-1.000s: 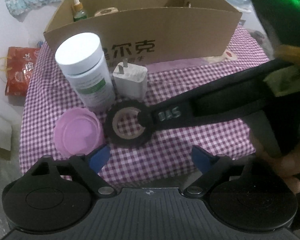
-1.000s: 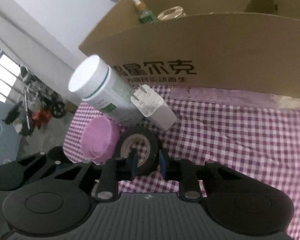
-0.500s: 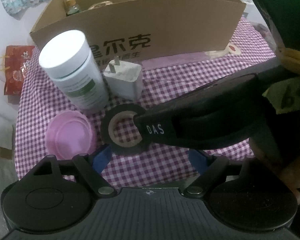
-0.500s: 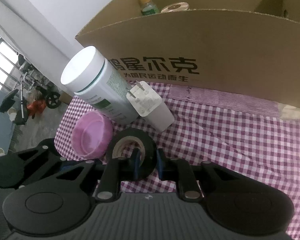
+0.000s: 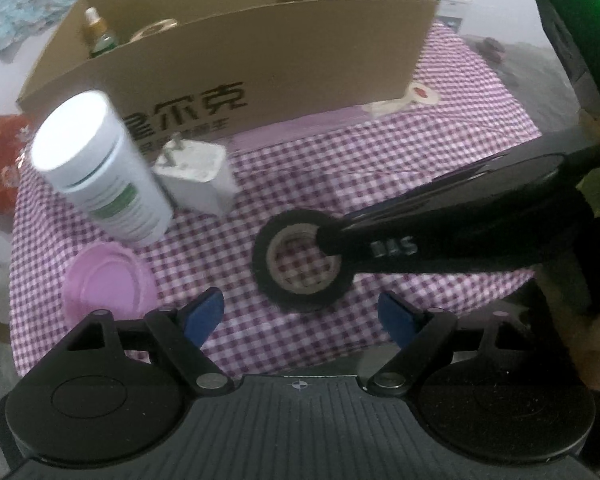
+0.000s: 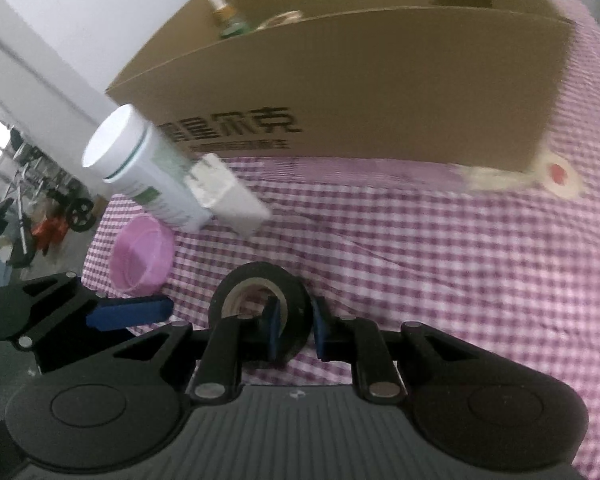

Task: Organize rigid objects
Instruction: 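Grasp the black electrical tape roll by its rim with the right tool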

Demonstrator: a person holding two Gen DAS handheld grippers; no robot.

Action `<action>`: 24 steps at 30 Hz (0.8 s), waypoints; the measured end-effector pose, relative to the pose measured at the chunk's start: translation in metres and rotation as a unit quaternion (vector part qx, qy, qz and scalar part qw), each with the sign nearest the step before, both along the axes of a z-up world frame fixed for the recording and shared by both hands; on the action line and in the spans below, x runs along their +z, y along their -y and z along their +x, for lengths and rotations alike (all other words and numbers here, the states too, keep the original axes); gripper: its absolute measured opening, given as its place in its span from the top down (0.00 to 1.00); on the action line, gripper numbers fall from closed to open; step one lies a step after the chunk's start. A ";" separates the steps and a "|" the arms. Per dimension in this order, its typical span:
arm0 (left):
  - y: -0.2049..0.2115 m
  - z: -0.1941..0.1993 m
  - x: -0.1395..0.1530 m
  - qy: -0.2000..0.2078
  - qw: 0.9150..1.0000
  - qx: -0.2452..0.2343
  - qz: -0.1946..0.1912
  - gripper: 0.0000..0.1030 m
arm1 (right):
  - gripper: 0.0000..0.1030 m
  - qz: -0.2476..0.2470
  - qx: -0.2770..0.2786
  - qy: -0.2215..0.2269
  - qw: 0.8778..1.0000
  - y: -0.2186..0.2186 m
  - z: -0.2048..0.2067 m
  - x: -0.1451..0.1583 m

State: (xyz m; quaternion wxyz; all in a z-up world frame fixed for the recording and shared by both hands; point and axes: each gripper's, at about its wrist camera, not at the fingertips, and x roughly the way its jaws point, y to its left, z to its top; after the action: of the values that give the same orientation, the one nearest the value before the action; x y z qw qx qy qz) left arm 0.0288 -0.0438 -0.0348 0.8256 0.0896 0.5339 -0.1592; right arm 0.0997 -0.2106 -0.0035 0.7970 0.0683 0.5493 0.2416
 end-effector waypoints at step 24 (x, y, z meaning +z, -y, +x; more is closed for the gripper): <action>0.061 0.005 -0.017 0.011 0.996 -0.092 0.012 0.35 | 0.83 0.032 -0.092 -0.018 0.995 0.061 -0.017 -0.005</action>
State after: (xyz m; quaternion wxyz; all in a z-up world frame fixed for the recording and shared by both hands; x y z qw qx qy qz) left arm 0.0343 -0.1044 -0.0520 0.8122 0.1499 0.5160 -0.2271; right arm 0.0826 -0.2714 -0.0081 0.8036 0.1485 0.5465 0.1832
